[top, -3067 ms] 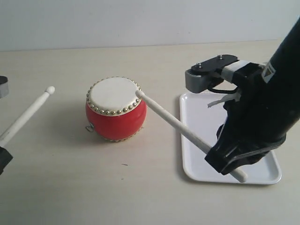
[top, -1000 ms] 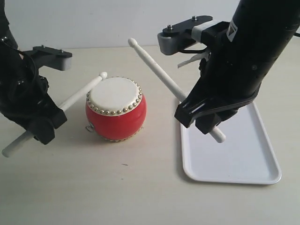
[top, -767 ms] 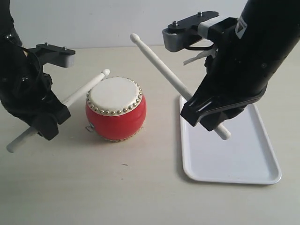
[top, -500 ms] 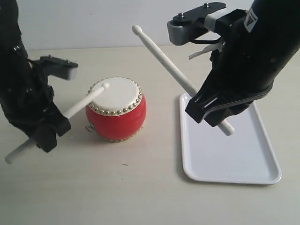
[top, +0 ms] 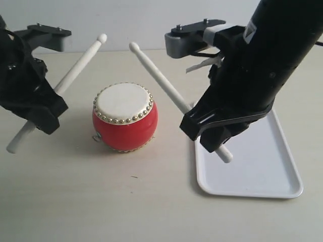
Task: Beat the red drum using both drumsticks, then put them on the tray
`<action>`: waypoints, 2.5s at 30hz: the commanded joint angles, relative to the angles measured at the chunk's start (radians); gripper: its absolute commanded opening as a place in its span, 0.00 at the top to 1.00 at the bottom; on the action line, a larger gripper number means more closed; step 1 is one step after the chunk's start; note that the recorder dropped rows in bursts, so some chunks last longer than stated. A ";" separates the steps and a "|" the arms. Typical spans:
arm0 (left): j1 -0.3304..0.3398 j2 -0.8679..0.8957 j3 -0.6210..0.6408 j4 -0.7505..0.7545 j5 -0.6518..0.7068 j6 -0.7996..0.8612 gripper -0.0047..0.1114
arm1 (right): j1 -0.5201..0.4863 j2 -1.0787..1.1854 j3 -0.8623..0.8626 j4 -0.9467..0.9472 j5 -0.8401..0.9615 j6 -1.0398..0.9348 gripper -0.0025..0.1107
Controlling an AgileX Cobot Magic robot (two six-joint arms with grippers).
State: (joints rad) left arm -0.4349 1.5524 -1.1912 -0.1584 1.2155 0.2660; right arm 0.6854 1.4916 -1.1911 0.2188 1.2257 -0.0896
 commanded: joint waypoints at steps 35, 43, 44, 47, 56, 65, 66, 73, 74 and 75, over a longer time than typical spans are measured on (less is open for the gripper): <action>-0.047 0.135 0.098 -0.005 -0.055 0.014 0.96 | 0.001 -0.085 -0.088 -0.053 -0.005 0.007 0.98; -0.047 0.237 0.096 -0.027 0.006 0.027 0.96 | 0.001 -0.083 -0.082 -0.054 -0.005 0.009 0.98; -0.047 0.212 0.096 -0.027 0.006 0.025 0.96 | 0.001 -0.078 -0.082 -0.052 -0.005 0.009 0.98; -0.047 0.116 0.102 -0.027 0.006 0.018 0.96 | 0.001 -0.034 -0.082 -0.003 -0.005 -0.001 0.98; -0.044 -0.071 0.245 -0.023 -0.076 -0.014 0.96 | 0.001 0.197 -0.082 0.094 -0.005 -0.099 0.98; -0.044 -0.089 0.288 -0.014 -0.085 -0.016 0.96 | 0.001 0.393 -0.082 0.036 -0.005 -0.090 0.98; -0.044 -0.088 0.288 -0.014 -0.085 -0.014 0.96 | 0.001 0.386 -0.082 0.032 -0.005 -0.090 0.98; -0.044 -0.088 0.288 -0.012 -0.128 -0.013 0.96 | 0.001 0.250 -0.079 0.032 -0.005 -0.063 0.98; -0.044 -0.088 0.288 -0.012 -0.133 -0.013 0.96 | 0.001 0.270 -0.070 0.031 -0.005 -0.063 0.98; -0.044 -0.088 0.288 -0.012 -0.133 -0.013 0.96 | 0.001 0.299 -0.058 0.033 -0.005 -0.063 0.98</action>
State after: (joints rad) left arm -0.4769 1.4741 -0.9044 -0.1737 1.1002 0.2544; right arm 0.6854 1.7493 -1.2722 0.2568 1.2259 -0.1587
